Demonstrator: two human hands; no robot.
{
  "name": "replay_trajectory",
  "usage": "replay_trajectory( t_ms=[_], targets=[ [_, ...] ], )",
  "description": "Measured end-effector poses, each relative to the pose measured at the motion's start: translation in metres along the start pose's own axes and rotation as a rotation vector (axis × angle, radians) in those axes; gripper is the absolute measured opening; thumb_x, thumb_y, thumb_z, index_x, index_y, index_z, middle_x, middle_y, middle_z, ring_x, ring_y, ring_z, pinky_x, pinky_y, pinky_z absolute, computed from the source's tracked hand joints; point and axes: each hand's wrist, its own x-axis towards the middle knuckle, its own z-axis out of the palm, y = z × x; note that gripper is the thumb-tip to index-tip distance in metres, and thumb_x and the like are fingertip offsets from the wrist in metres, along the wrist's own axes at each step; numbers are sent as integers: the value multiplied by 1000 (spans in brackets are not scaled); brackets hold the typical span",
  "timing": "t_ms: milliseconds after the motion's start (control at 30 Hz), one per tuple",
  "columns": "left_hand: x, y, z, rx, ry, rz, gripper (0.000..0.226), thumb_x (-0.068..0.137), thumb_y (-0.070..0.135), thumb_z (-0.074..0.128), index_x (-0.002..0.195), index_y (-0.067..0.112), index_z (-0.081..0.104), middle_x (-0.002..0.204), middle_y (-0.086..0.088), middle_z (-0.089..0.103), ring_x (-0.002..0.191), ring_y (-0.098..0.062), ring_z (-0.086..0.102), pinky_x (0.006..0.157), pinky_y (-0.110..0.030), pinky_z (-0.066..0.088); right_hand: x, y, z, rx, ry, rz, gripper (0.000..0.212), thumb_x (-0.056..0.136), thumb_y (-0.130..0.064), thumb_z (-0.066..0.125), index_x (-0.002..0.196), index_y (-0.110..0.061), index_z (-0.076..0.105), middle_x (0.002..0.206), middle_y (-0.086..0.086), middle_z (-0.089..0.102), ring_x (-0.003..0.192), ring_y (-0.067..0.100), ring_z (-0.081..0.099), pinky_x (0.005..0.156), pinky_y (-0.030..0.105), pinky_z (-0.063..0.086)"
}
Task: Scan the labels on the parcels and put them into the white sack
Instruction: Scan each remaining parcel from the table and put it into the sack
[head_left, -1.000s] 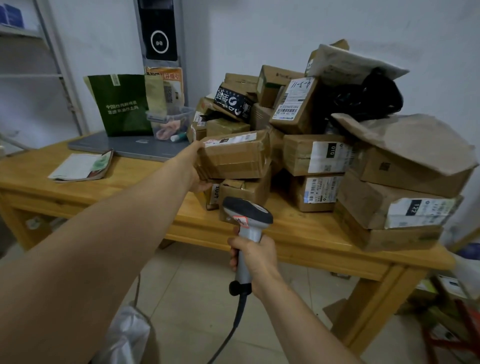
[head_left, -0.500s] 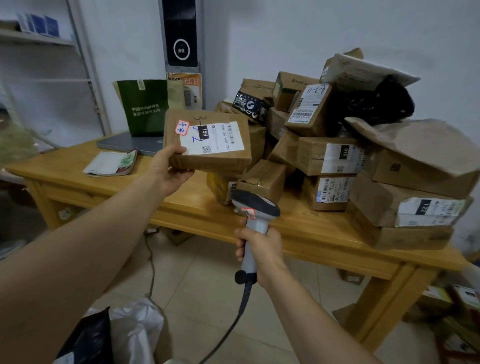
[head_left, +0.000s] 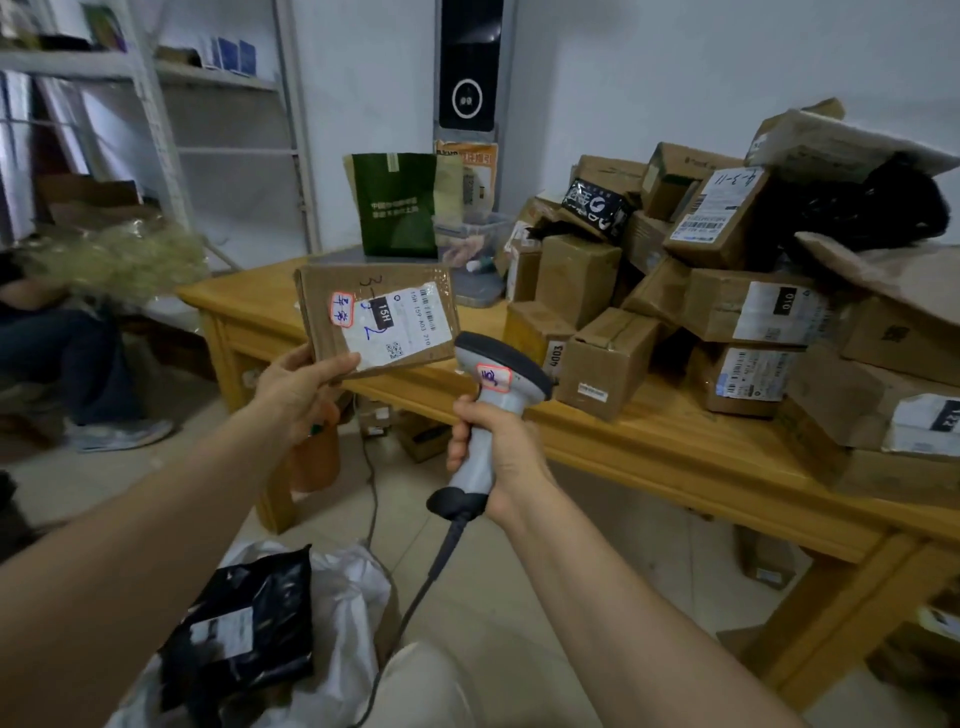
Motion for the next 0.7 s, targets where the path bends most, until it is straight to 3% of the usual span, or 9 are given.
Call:
replay_trajectory(
  t_ms=[67, 200, 300, 400, 533, 700],
  targets=[
    [-4, -11, -15, 20, 45, 8, 41, 66, 6, 81, 95, 25, 58, 79, 2, 75, 75, -15, 73, 88, -36, 55, -1, 8, 9, 34, 3, 48, 14, 81, 0, 64, 70, -7, 58, 53, 6, 51, 37, 14, 45, 40, 20, 39],
    [-6, -28, -39, 71, 125, -13, 36, 74, 1, 75, 103, 18, 60, 94, -1, 70, 80, -14, 70, 69, -27, 58, -1, 20, 19, 68, 6, 116, 22, 80, -1, 64, 62, -8, 53, 51, 5, 51, 36, 13, 45, 38, 18, 39],
    [-2, -40, -53, 84, 128, -24, 50, 74, 0, 76, 120, 8, 59, 110, -6, 69, 98, -20, 68, 87, -33, 55, -1, 26, 24, 71, -8, 135, 24, 82, -2, 63, 61, -8, 53, 50, 4, 51, 36, 13, 45, 38, 18, 39],
    [-2, -49, -66, 70, 140, -36, 58, 68, 3, 81, 121, 6, 59, 114, -9, 68, 104, -23, 66, 96, -39, 52, -2, 32, 29, 62, -18, 144, 23, 82, -2, 64, 61, -8, 55, 51, 4, 52, 37, 12, 45, 39, 18, 39],
    [-4, -57, -75, 44, 170, -30, 72, 52, 11, 86, 118, 6, 59, 114, -10, 68, 107, -26, 65, 97, -42, 51, -1, 34, 35, 64, -6, 149, 24, 82, -2, 63, 61, -8, 54, 50, 3, 52, 37, 11, 45, 39, 18, 39],
    [-3, -63, -82, 56, 201, -31, 66, 57, 11, 87, 117, 7, 60, 113, -10, 69, 103, -25, 67, 94, -42, 53, 0, 39, 40, 85, -5, 172, 20, 84, -3, 62, 66, -9, 54, 49, 3, 51, 35, 11, 44, 38, 17, 38]
  ],
)
